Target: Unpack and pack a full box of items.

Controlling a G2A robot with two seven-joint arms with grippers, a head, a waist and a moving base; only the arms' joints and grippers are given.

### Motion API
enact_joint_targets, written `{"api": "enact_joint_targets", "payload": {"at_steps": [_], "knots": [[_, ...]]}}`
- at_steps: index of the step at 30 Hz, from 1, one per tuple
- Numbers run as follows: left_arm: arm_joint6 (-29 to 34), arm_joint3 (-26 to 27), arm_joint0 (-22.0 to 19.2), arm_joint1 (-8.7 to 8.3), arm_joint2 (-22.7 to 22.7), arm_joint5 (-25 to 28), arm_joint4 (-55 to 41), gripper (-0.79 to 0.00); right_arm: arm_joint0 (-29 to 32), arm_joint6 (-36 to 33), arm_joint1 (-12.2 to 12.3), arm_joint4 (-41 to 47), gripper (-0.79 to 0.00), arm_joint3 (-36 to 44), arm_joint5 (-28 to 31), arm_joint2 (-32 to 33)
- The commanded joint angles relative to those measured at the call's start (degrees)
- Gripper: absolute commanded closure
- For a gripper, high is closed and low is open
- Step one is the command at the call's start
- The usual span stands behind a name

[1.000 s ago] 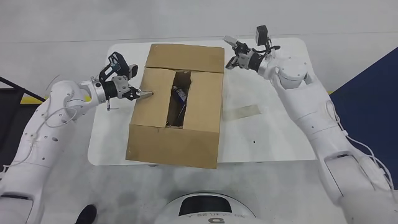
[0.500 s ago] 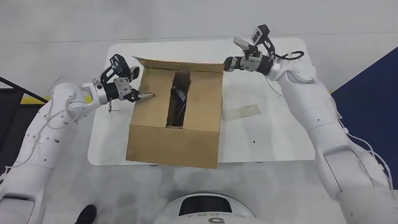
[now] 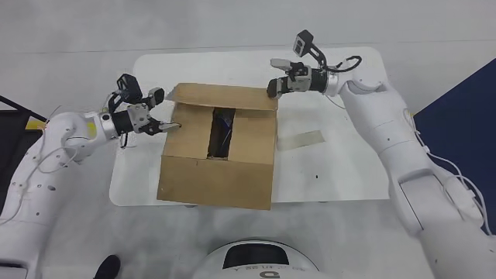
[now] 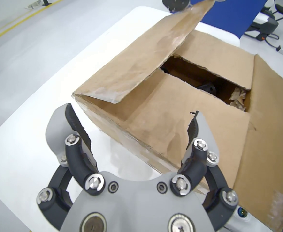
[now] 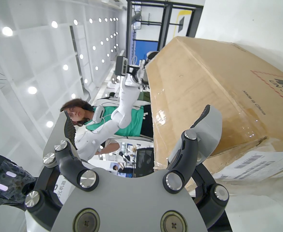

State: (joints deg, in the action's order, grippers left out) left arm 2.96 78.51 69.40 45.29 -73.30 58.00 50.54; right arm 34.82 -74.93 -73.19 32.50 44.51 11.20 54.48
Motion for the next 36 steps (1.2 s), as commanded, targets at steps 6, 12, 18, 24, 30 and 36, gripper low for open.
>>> {"api": "enact_joint_targets", "payload": {"at_steps": [6, 12, 18, 24, 30, 36], "knots": [[-9.19, 7.41, 9.37, -5.5, -1.88, 0.01, -1.05, -0.785, -2.98, 0.02, -1.5, -4.41, -0.785, -1.35, -1.93, -4.03], [-21.97, 6.87, 15.33, -10.63, -2.09, 0.01, 8.63, -0.785, -4.06, 0.54, -2.24, -4.65, -0.785, -2.3, -1.98, -4.84], [-33.66, 2.51, 17.45, -14.35, -1.37, 0.01, 18.88, -0.785, -4.21, 1.48, -2.84, -5.32, -0.785, -1.93, -2.63, -5.68], [-38.72, -0.37, 17.82, -16.46, -0.06, 0.01, 25.49, -0.785, -4.03, 2.59, -3.24, -6.11, -0.785, -1.11, -3.11, -6.2], [-35.31, 0.85, 14.18, -16.53, 4.03, 0.01, 25.81, -0.785, -3.13, 3.73, -3.17, -6.83, -0.785, 0.02, -2.76, -5.84], [-28.16, 1.25, 9.01, -15.2, 7.29, -0.18, 22.8, -0.785, -1.75, 5.24, -2.8, -7.59, -0.785, 1.16, -2.97, -5.0]]}}
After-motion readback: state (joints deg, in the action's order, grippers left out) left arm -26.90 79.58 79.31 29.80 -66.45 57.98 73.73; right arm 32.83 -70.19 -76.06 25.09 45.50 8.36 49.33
